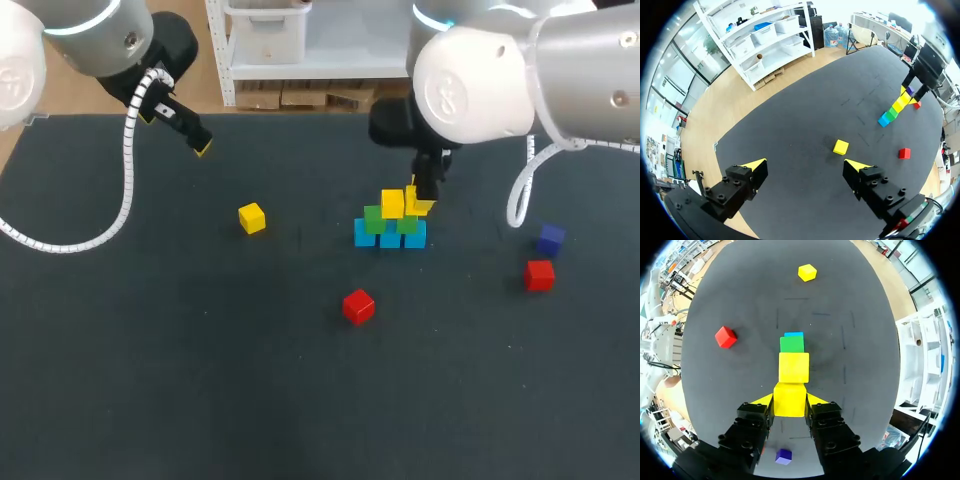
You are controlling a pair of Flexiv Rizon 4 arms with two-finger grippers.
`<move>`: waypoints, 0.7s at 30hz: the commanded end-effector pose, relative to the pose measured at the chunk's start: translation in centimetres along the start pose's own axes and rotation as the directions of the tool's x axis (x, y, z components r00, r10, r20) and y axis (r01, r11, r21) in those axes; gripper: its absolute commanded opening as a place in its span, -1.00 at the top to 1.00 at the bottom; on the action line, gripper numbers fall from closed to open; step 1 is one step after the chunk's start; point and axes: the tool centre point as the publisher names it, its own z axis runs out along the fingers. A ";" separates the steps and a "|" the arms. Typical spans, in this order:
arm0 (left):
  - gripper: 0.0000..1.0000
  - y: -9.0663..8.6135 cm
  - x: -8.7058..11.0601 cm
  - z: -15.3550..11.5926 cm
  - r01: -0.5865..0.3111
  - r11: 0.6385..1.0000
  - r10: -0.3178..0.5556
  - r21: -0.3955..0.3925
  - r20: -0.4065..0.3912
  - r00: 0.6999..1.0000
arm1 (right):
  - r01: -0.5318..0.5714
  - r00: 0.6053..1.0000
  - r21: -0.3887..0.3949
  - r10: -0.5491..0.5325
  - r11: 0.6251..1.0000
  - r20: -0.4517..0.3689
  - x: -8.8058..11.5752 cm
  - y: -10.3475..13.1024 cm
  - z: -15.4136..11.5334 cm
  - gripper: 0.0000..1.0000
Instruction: Place the blue cubes, place green cubes on the blue cubes, place the yellow cubes on the green cubes, then place the red cubes on the yellow cubes, and place purple cube on the red cubes.
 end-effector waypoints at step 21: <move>-1.00 0.1 -0.1 0.0 -0.002 1.000 0.002 0.003 0.000 1.000 | 0.002 1.000 -0.014 -0.002 1.000 -0.021 -0.3 -0.5 0.9 1.00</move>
